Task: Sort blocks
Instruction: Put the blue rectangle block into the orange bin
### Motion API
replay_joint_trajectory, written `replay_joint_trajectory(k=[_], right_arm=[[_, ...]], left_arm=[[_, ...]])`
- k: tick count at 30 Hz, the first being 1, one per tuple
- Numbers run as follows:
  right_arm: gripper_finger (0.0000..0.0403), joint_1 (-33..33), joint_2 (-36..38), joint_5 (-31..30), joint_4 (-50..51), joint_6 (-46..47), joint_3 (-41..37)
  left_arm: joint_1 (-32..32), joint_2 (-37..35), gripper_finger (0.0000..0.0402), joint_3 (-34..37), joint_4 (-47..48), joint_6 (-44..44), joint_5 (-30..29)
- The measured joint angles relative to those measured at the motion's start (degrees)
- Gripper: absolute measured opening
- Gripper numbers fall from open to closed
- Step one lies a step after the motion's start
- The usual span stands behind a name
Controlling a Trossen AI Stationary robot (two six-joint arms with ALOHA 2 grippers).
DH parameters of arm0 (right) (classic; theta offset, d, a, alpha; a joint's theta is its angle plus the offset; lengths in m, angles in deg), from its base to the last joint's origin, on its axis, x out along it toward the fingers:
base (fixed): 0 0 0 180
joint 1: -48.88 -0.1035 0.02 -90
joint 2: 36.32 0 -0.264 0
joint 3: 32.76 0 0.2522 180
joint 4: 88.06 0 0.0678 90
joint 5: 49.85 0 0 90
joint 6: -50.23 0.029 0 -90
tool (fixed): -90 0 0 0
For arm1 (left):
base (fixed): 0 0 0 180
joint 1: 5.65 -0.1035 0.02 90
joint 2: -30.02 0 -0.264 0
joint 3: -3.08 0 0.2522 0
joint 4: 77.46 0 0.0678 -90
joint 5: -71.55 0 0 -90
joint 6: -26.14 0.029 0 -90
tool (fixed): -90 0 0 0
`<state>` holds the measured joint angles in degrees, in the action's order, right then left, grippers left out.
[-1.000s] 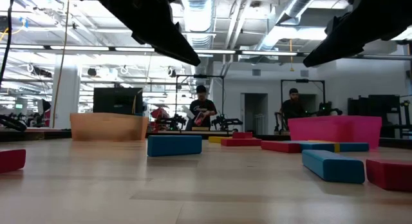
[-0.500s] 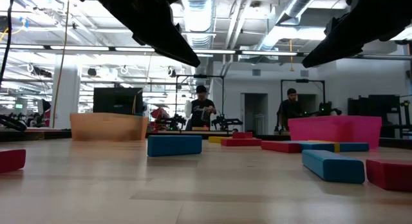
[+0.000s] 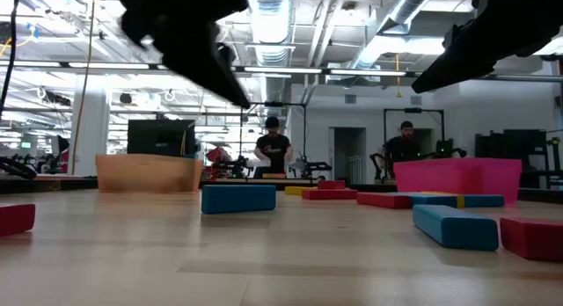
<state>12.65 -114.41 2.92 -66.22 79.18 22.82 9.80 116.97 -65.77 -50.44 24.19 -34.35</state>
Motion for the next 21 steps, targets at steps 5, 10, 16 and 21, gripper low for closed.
replay_joint_trajectory(k=[5,10,16,21], right_arm=[[0.0226,0.0,0.0,0.01,-0.01,0.0,0.0],[0.0226,0.0,0.0,-0.02,0.01,0.02,0.0],[0.0226,0.0,0.0,-0.02,-0.1,0.02,-0.01],[0.0226,0.0,0.0,-0.02,-1.37,-0.14,-0.02]], left_arm=[[1.64,-0.02,0.0165,0.0,5.13,-1.72,-0.02],[3.92,-0.85,0.0165,0.0,9.98,-3.71,0.82],[6.79,-5.41,0.0165,0.0,15.43,-5.43,-0.44],[9.03,-9.61,0.0165,-0.02,22.2,-8.82,1.98]])
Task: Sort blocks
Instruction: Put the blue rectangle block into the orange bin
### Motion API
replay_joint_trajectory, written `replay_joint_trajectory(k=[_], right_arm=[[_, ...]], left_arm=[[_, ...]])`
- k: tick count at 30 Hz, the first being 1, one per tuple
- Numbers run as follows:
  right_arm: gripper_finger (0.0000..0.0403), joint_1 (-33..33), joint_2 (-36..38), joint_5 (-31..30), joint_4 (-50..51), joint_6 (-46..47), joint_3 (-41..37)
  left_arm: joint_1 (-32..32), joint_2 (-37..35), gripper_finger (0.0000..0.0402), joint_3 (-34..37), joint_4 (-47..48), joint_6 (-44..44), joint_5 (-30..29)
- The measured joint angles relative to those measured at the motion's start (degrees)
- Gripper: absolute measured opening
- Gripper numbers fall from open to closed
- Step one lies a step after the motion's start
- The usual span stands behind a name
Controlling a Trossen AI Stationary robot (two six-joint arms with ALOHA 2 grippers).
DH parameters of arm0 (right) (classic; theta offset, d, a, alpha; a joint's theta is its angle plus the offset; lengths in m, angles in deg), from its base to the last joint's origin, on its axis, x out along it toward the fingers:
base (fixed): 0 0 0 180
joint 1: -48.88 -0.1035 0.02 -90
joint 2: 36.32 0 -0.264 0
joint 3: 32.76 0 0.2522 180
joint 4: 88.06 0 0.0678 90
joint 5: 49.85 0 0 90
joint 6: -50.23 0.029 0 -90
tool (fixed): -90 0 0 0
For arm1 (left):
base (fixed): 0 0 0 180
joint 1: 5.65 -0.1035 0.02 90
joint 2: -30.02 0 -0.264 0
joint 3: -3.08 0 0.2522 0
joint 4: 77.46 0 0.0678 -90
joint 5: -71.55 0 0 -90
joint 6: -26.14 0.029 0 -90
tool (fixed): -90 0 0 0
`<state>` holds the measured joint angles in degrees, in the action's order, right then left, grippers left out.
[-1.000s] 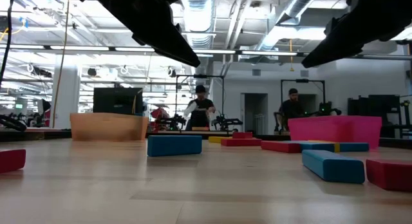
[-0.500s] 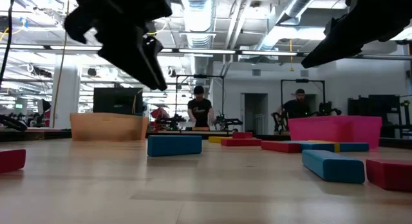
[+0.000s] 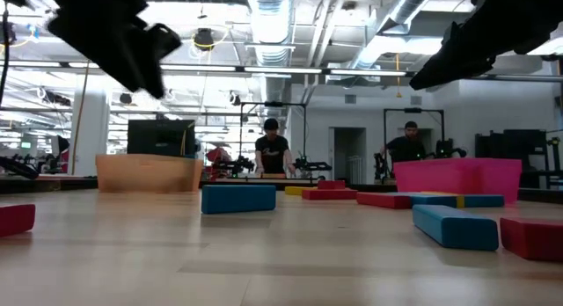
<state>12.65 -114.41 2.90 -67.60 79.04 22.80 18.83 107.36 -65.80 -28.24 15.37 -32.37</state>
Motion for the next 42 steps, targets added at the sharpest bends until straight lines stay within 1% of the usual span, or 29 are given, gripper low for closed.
replay_joint_trajectory(k=[2,4,10,13,17,20,23,26,31,37,42], right_arm=[[0.0226,0.32,0.0,0.0,0.04,-1.93,0.0],[0.0226,0.47,0.0,-0.02,0.27,-3.55,0.0],[0.0226,1.43,0.0,0.0,0.05,-3.24,0.0],[0.0226,1.66,0.0,-0.01,-0.21,0.12,0.0],[0.0226,2.02,0.0,0.0,-1.25,3.86,0.0],[0.0226,2.05,0.0,0.0,-2.8,4.11,0.0],[0.0226,2.52,0.0,-0.02,-4.08,4.17,0.0],[0.0226,3.06,0.0,-0.02,-5.05,4.21,0.0],[0.0226,3.44,0.01,-0.04,-6.69,4.26,0.0],[0.0226,3.48,0.0,-0.02,-6.13,4.18,0.0],[0.0226,4.2,0.0,-0.02,-4.55,4.21,0.0]], left_arm=[[1.09,-1.42,0.0165,0.0,3.51,-2.26,-0.3],[2.14,-2.96,0.0165,0.0,6.27,-4.83,-2.27],[6.11,-9.28,0.0165,0.0,13.52,-13.2,-11.59],[8.15,-12.76,0.0165,0.0,14.8,-16.33,-14.9],[10.57,-16.4,0.0165,0.0,14.97,-19.0,-16.21],[11.74,-16.93,0.0165,0.0,13.77,-19.94,-17.47],[11.98,-14.91,0.0165,0.0,11.45,-20.16,-17.66],[11.98,-10.97,0.0165,0.0,7.42,-20.09,-17.95],[11.98,-1.51,0.0165,0.0,-1.41,-19.67,-20.94],[10.93,10.32,0.0165,0.0,-8.46,-21.46,-21.38],[9.08,17.75,0.0165,0.0,-17.84,-22.15,-21.39]])
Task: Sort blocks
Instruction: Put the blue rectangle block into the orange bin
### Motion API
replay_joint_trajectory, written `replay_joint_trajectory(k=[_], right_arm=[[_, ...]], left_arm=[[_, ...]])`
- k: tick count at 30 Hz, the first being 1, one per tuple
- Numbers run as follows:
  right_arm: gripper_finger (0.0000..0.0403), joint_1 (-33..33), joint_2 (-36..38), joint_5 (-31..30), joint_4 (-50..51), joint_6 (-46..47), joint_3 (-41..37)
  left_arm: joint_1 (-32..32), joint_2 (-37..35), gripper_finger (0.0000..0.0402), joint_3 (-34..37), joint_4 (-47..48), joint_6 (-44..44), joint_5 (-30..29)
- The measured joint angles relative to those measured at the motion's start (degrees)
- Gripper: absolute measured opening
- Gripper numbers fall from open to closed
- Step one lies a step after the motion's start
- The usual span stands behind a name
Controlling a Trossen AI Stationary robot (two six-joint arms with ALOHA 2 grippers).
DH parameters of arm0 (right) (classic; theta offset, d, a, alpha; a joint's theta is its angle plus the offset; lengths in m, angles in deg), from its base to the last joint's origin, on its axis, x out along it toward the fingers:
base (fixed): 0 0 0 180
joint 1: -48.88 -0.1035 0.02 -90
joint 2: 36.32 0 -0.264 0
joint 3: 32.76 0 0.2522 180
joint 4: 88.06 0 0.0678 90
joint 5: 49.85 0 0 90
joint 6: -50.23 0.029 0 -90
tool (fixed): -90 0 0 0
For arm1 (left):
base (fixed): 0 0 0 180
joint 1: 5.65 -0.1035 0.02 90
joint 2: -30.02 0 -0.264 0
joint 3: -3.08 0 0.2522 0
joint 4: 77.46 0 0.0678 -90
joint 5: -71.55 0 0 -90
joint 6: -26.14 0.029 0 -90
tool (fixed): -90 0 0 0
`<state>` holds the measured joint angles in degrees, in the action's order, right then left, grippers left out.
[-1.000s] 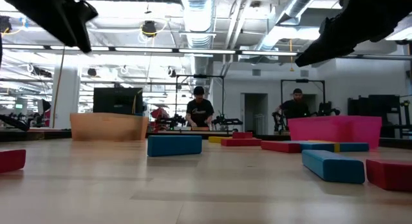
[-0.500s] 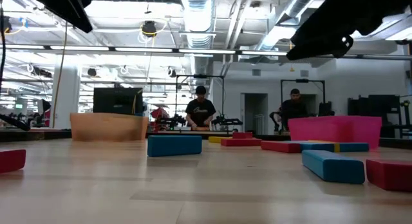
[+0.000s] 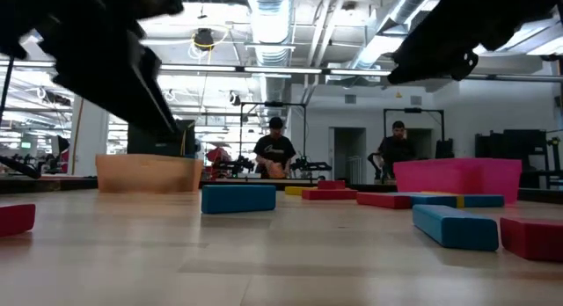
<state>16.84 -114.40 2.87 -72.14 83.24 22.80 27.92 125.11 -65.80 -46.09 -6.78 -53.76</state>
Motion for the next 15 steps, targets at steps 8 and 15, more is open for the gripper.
replay_joint_trajectory(k=[8,15], right_arm=[[0.0226,-0.02,0.0,-0.02,0.68,-0.02,0.0],[0.0226,0.39,0.0,-0.02,1.0,-0.49,0.0]], left_arm=[[-2.7,5.12,0.0165,0.0,-6.53,-3.78,-0.03],[-4.29,5.31,0.0165,0.0,-6.69,-5.08,-0.69]])
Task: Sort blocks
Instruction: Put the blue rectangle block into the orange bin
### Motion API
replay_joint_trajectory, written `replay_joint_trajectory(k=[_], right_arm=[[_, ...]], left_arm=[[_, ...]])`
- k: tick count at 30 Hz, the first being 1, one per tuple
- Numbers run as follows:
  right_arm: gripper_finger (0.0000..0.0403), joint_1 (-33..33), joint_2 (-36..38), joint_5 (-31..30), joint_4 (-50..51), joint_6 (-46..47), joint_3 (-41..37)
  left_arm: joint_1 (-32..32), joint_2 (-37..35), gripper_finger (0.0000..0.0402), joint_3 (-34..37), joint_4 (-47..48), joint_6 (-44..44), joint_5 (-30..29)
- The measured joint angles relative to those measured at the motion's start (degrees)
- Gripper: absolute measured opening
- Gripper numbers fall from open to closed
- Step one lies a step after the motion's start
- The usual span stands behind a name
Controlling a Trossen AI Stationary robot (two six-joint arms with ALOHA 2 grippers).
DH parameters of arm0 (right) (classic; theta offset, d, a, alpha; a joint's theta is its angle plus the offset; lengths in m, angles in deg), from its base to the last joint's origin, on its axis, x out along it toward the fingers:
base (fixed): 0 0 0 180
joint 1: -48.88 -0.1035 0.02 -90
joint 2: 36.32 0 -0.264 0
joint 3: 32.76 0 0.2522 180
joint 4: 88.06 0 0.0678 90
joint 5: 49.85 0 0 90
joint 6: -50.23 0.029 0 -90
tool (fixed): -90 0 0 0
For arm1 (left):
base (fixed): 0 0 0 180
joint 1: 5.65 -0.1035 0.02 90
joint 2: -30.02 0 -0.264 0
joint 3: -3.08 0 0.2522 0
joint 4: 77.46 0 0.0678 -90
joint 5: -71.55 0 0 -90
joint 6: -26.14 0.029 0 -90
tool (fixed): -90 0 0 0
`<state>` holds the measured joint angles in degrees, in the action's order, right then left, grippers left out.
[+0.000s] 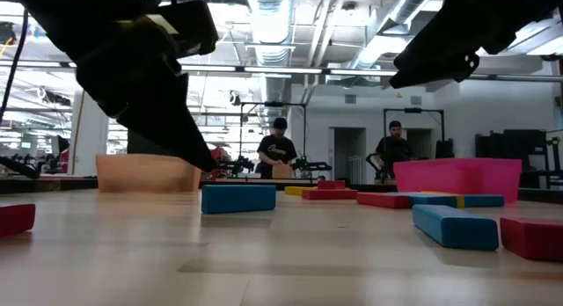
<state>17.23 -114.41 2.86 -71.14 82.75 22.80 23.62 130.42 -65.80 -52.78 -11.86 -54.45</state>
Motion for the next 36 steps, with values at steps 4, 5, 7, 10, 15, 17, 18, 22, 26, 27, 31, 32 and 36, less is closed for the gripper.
replay_joint_trajectory(k=[4,5,7,10,15,17,18,22,26,27,31,32,36], right_arm=[[0.0226,0.35,0.0,-0.02,0.0,-0.01,0.0],[0.0226,0.35,0.0,-0.02,-0.02,-0.01,0.0],[0.0226,0.33,0.0,-0.02,-0.02,-0.01,0.0],[0.0226,0.33,0.0,-0.02,0.08,-0.03,0.0],[0.0226,0.35,0.0,-0.01,0.86,0.03,0.0],[0.0226,0.35,0.0,0.0,1.23,0.3,0.0],[0.0226,0.35,-0.02,0.0,1.38,0.3,0.0],[0.0226,0.35,-0.02,0.0,1.56,0.43,0.0],[0.0226,0.35,-0.02,0.0,1.8,0.47,0.0],[0.0226,0.35,-0.02,0.0,1.8,0.47,0.0],[0.0226,0.35,-0.02,0.0,2.12,0.49,0.0],[0.0226,0.35,-0.02,0.0,2.12,0.51,0.0],[0.0226,0.3,-0.02,0.0,2.16,0.52,0.0]], left_arm=[[-0.93,0.02,0.0165,0.0,-0.99,1.34,1.61],[-1.11,0.02,0.0165,0.0,-1.24,1.56,2.06],[-1.18,0.02,0.0165,0.0,-1.54,1.7,2.29],[-1.16,0.03,0.0165,0.0,-1.4,2.04,2.23],[-1.45,1.45,0.0165,0.07,-2.01,1.95,2.72],[-1.77,2.53,0.0165,-0.07,-3.98,1.87,2.99],[-1.79,2.89,0.0165,-0.01,-4.05,2.0,3.18],[-1.94,4.82,0.0165,-0.15,-6.85,2.14,4.37],[-2.31,5.94,0.0165,-0.1,-5.36,1.53,3.81],[-2.35,5.96,0.0165,0.01,-4.36,1.39,3.19],[-2.74,6.57,0.0155,-0.11,-3.66,1.67,2.23],[-2.96,6.52,0.015,-0.11,-3.13,1.7,2.34],[-3.4,6.95,0.0124,-0.15,-3.15,3.26,2.49]])
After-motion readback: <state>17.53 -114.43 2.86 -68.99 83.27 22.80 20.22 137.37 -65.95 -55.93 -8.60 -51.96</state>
